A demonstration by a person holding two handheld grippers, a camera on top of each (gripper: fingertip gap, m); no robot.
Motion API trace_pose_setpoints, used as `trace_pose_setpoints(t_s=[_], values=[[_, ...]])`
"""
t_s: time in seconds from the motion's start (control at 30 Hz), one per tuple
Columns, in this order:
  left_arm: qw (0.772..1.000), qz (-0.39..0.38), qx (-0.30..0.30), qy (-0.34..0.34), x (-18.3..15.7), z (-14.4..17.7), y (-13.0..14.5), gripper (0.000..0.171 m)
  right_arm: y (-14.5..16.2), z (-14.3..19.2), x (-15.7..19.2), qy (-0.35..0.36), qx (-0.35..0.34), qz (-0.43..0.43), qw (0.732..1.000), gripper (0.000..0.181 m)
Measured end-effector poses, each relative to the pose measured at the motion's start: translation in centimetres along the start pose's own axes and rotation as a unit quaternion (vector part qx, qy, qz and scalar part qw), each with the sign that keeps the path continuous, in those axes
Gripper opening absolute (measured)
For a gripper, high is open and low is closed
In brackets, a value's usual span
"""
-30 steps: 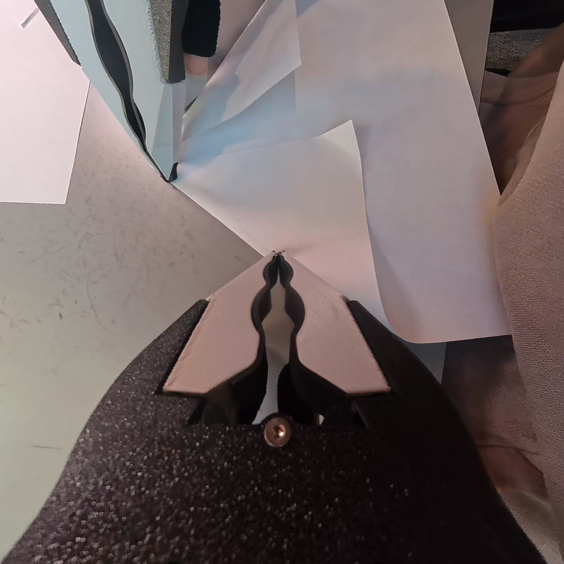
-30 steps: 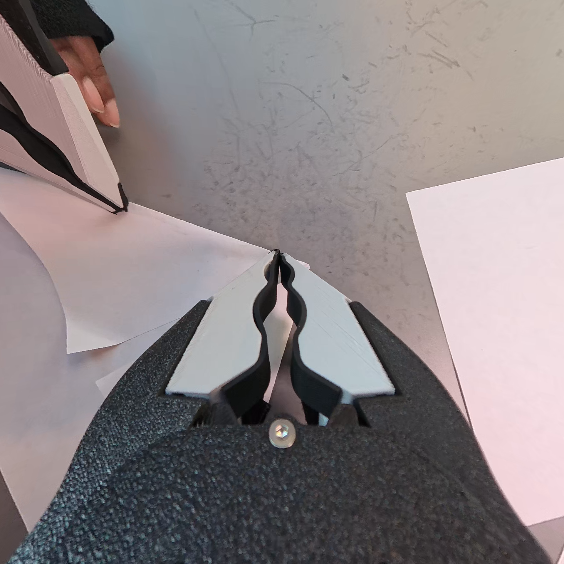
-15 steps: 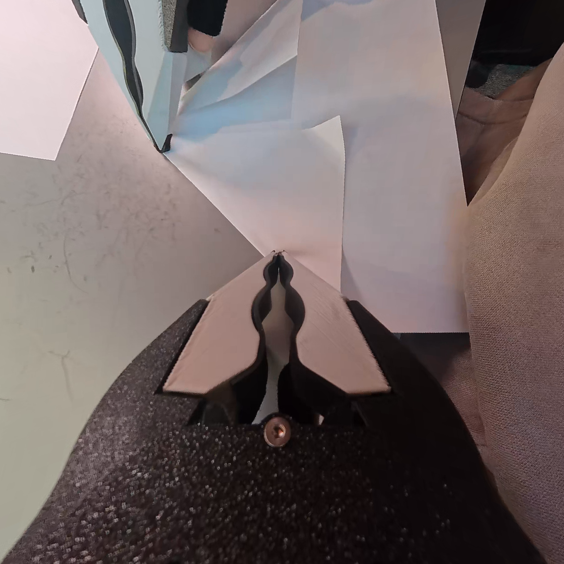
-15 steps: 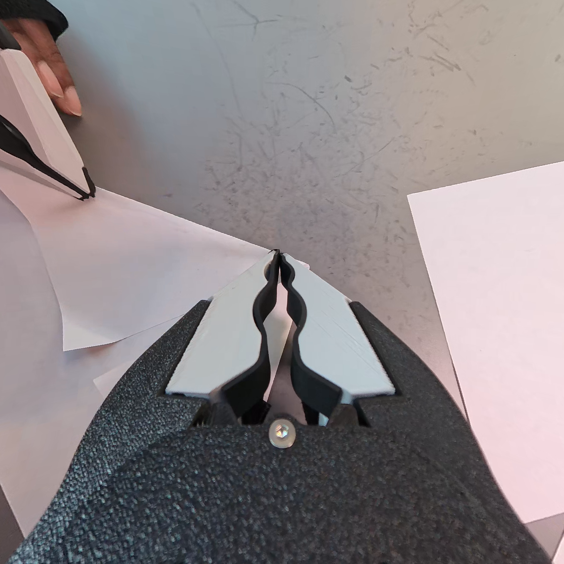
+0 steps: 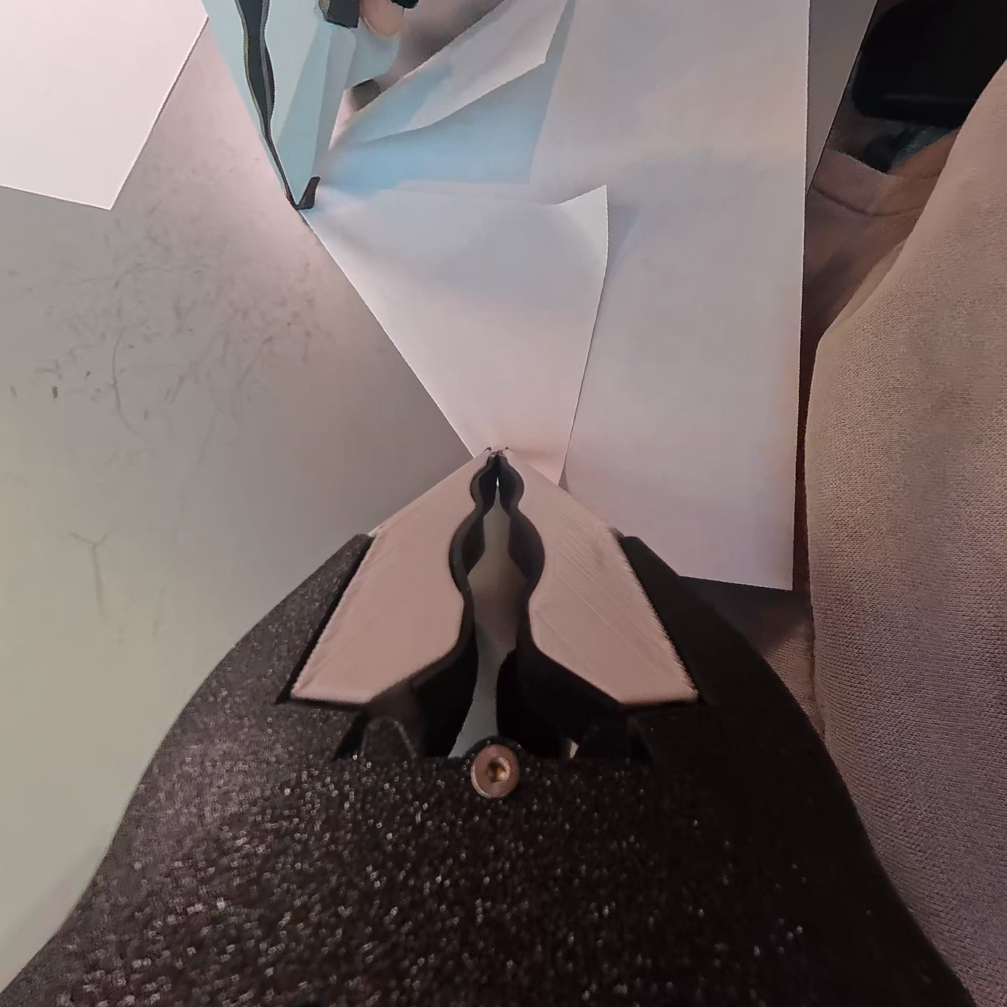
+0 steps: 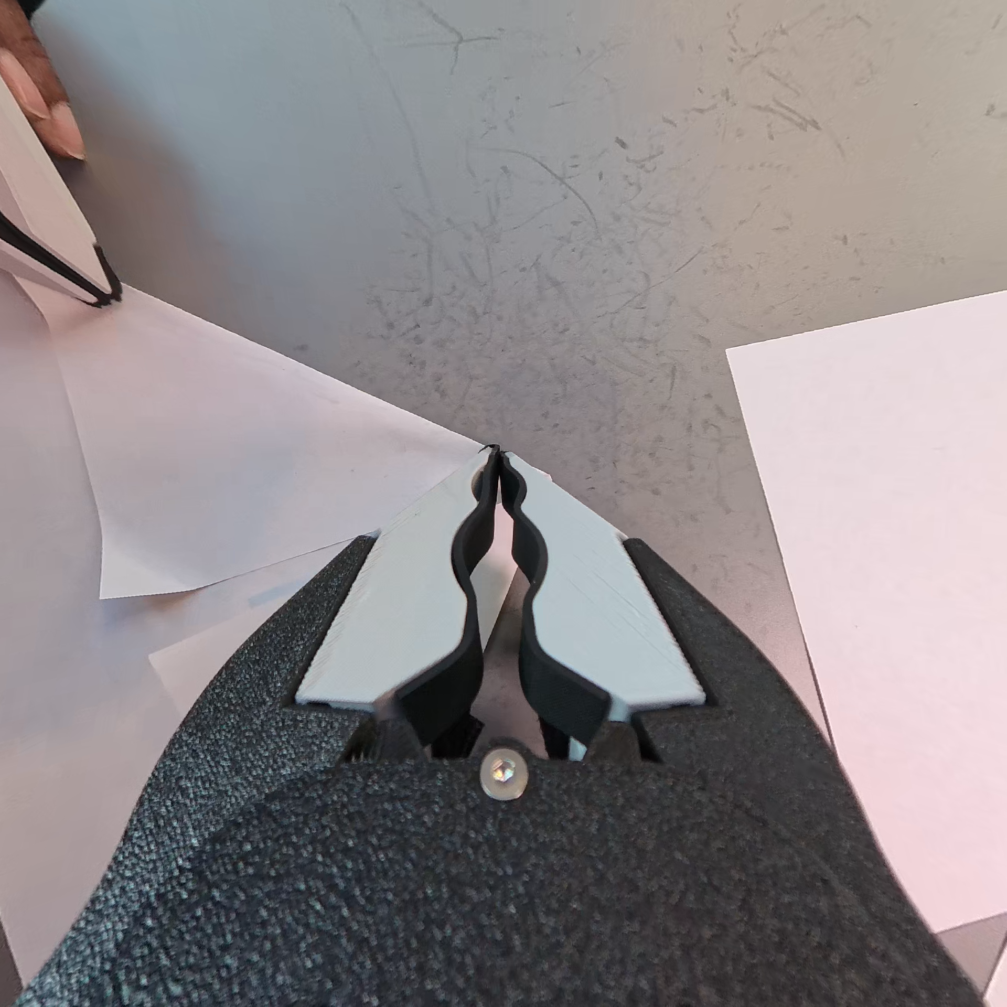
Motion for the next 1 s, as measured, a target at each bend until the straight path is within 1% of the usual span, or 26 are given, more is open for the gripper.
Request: trace_pose_setpoints(t_s=[0.23,0.37,0.57,0.77,0.9,1.0], values=[[0.997,0.064,0.020,-0.023,-0.2,0.8,0.6,0.000,-0.1,-0.1,0.2,0.000,0.000,0.002,1.000,0.000],[0.991,0.125,0.035,-0.032,0.0,1.3,0.9,0.000,-0.1,-0.1,0.3,0.001,0.001,0.005,1.000,0.000],[0.982,0.179,0.040,-0.035,0.0,1.9,1.4,0.000,-0.1,-0.1,0.5,0.004,0.001,0.008,1.000,0.000],[0.971,0.234,0.052,-0.008,0.9,2.2,1.7,0.000,-0.2,-0.2,0.7,0.004,0.002,0.010,1.000,0.000],[0.970,0.235,0.066,0.004,1.2,2.2,1.6,0.000,-0.2,-0.2,0.8,0.003,0.003,0.012,1.000,0.000],[0.965,0.253,0.064,0.023,1.5,2.2,1.8,0.000,-0.2,-0.2,0.8,0.004,0.002,0.013,1.000,0.000]])
Point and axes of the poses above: each gripper's, where its closed fingertips meet, z back along the fingers, y out of its underside, x = y × z across the jaws, the point moved 9 cm from there along z, back along the fingers, and after that the axes turned 5 degrees about -y, right-handed, at the moved point
